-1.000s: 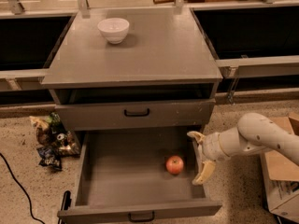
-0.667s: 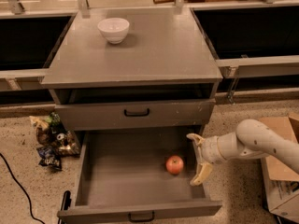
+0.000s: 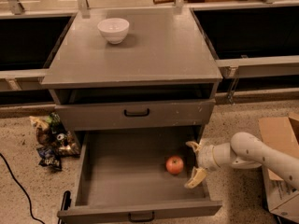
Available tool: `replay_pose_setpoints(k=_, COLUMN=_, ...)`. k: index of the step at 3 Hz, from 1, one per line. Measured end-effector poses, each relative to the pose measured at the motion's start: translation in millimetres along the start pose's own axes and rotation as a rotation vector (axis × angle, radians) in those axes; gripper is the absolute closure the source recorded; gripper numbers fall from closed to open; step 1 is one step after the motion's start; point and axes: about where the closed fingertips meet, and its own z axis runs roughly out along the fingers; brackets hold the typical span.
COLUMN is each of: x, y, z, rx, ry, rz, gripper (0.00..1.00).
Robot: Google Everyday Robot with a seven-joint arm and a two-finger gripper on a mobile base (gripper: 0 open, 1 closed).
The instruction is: Pick apple from middle drawer and place on counter
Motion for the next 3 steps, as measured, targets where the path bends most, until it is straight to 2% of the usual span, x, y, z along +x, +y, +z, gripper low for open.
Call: replay_pose_setpoints(k=3, x=7, y=-15, z=45, rx=-0.014, ry=0.037, rz=-0.013, gripper=0.00)
